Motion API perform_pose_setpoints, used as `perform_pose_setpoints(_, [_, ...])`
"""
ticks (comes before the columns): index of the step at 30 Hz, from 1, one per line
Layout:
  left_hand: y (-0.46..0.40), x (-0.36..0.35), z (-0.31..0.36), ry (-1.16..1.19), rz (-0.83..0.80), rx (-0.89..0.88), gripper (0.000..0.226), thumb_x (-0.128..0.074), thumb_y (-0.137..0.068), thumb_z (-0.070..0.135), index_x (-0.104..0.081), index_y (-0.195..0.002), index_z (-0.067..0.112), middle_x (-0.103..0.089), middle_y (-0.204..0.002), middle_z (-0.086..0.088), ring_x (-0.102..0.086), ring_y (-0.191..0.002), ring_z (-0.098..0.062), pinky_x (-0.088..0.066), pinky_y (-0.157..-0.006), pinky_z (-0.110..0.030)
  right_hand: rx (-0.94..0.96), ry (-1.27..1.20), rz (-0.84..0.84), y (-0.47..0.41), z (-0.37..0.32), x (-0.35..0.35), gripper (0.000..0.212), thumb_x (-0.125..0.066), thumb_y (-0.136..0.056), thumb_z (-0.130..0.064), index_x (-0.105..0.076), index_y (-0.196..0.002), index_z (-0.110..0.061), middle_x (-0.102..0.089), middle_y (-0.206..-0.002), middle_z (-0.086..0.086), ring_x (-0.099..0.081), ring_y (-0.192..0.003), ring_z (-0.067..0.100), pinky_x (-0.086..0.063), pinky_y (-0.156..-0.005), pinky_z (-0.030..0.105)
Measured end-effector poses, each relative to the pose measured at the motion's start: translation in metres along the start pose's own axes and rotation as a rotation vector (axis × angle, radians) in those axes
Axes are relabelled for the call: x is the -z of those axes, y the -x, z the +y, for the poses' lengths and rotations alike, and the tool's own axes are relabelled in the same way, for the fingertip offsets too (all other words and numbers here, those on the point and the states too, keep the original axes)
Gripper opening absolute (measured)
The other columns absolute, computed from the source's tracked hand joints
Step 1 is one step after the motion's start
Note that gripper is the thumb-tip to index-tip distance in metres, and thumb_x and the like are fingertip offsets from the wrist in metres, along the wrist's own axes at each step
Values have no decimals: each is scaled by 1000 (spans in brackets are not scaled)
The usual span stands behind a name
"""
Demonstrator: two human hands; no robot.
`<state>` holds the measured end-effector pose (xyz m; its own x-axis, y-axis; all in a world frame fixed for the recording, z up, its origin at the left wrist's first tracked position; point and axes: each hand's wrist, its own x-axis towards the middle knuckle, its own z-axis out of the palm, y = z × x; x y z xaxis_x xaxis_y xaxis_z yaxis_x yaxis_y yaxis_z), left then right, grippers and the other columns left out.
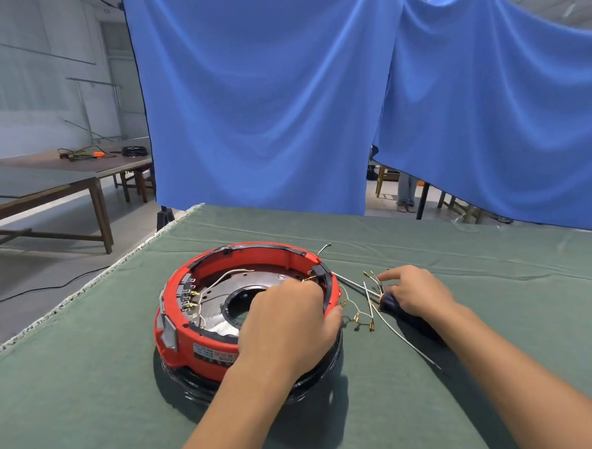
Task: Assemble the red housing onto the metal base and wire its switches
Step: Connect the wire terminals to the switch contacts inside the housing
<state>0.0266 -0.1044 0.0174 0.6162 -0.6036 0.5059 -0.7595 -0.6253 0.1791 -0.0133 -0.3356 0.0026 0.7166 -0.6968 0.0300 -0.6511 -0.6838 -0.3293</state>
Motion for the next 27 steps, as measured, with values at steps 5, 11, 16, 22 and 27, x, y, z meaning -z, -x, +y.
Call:
perform_pose_setpoints(5, [0, 0, 0, 3, 8, -14, 52, -43, -90, 53, -27, -56, 17, -29, -54, 3, -28, -51, -19, -16, -51, -34, 48, -45, -31, -3, 3, 0, 14, -61, -87, -23, -69, -84, -34, -72, -104, -1, -62, -103, 21, -50, -85, 31])
perform_pose_setpoints(11, [0, 1, -1, 24, 11, -25, 51, -44, -89, 53, -30, -56, 16, -31, -53, 3, -35, -54, -22, -21, -53, -33, 87, -93, 235, 12, 1, -9, 12, -56, -91, -31, -69, -92, -30, -71, -101, -2, -61, -99, 26, -44, -75, 31])
perform_pose_setpoints(16, [2, 3, 1, 21, 14, -40, 55, -45, -88, 54, -28, -53, 15, -29, -51, 1, -38, -58, -26, -22, -53, -34, 115, -221, 480, 28, 2, 6, 14, -57, -92, -28, -70, -96, -24, -73, -94, -1, -63, -92, 30, -43, -69, 33])
perform_pose_setpoints(22, [5, 3, 0, 47, 19, -104, 54, -40, -90, 57, -27, -55, 17, -35, -57, 0, -41, -64, -27, -23, -56, -34, 309, -373, 425, 49, -13, 39, 5, -66, -87, -22, -69, -84, -24, -68, -78, -7, -63, -77, 14, -48, -70, 29])
perform_pose_setpoints(27, [3, 11, 1, 73, 22, -70, 53, -35, -91, 60, -60, -75, 16, -64, -80, -2, -58, -82, -26, -37, -62, -36, 416, -532, 268, 73, -40, 42, 10, -71, -82, -14, -70, -76, -22, -68, -72, -6, -61, -67, 4, -44, -59, 14])
